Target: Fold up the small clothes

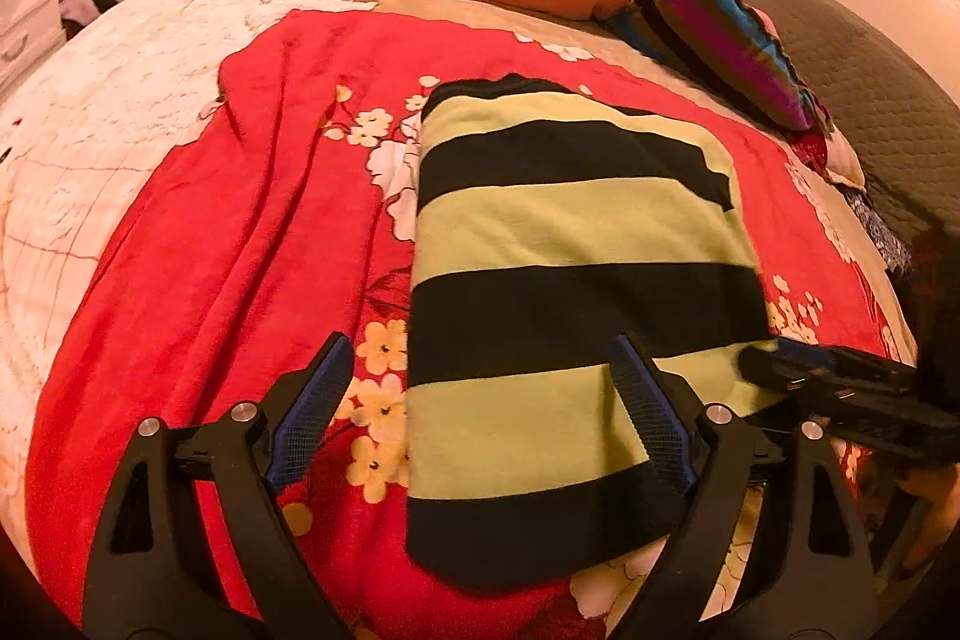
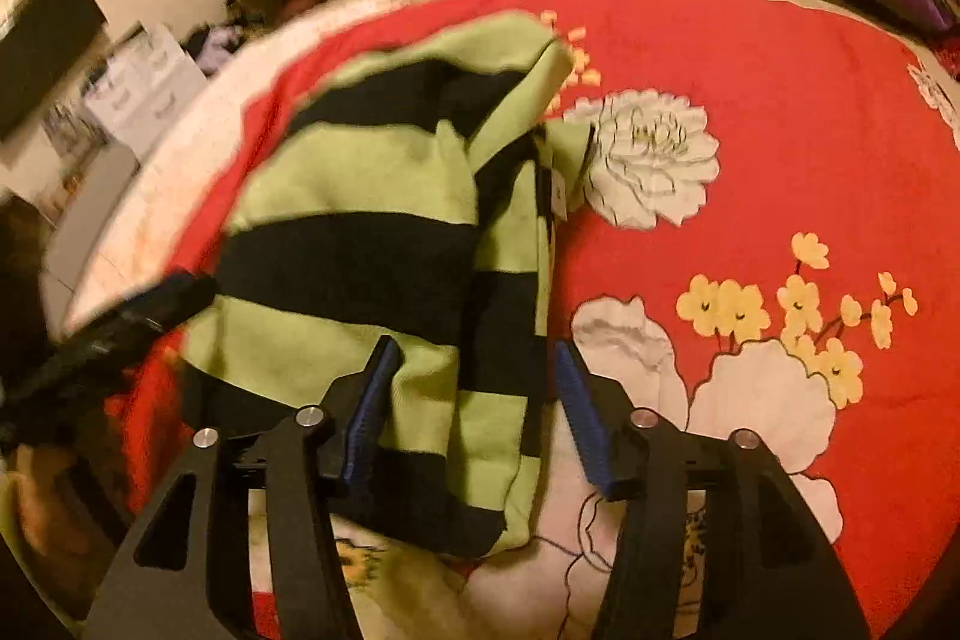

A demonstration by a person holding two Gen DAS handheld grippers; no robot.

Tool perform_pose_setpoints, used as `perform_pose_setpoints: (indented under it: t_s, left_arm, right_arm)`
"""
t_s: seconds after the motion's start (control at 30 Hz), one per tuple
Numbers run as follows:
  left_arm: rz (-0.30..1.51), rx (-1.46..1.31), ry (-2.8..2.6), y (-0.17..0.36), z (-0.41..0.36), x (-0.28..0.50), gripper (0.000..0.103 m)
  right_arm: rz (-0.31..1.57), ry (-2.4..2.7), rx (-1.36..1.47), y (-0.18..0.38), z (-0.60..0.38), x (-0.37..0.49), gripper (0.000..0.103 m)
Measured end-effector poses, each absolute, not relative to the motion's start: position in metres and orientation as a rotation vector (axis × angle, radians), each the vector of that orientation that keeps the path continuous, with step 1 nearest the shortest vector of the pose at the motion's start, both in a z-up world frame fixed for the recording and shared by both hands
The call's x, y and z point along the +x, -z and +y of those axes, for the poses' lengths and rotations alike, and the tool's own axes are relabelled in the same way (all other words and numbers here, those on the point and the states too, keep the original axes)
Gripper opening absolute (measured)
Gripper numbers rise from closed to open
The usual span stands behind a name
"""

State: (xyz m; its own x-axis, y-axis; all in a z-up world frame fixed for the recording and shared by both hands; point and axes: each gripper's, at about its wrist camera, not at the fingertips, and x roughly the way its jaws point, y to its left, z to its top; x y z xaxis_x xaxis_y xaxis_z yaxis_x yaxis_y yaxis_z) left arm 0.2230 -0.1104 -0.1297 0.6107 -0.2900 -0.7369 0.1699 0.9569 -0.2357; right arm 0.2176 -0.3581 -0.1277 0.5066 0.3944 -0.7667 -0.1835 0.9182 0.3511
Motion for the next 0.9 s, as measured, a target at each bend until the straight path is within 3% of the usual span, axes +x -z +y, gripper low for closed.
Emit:
perform_pose_setpoints:
  t_s: [0.23,0.6,0.67,0.7,0.8,0.9]
  left_arm:
    - [0.892,-0.197,0.261,0.137,-0.101,0.232,0.084]
    - [0.960,-0.323,0.328,0.164,-0.094,0.252,0.084]
    - [0.960,-0.333,0.355,0.165,-0.096,0.256,0.062]
    - [0.959,-0.344,0.378,0.165,-0.097,0.257,0.054]
    - [0.927,-0.292,0.398,0.156,-0.106,0.252,0.038]
    - [0.881,-0.241,0.402,0.139,-0.109,0.246,0.029]
  right_arm:
    - [0.952,-0.372,0.354,0.114,-0.382,0.236,0.079]
    - [1.088,-0.527,0.499,0.162,-0.367,0.283,0.086]
    - [1.069,-0.547,0.475,0.163,-0.361,0.284,0.078]
    - [1.064,-0.570,0.476,0.162,-0.359,0.284,0.064]
    - [1.015,-0.585,0.434,0.148,-0.353,0.280,0.045]
    - [0.990,-0.573,0.422,0.132,-0.348,0.272,0.045]
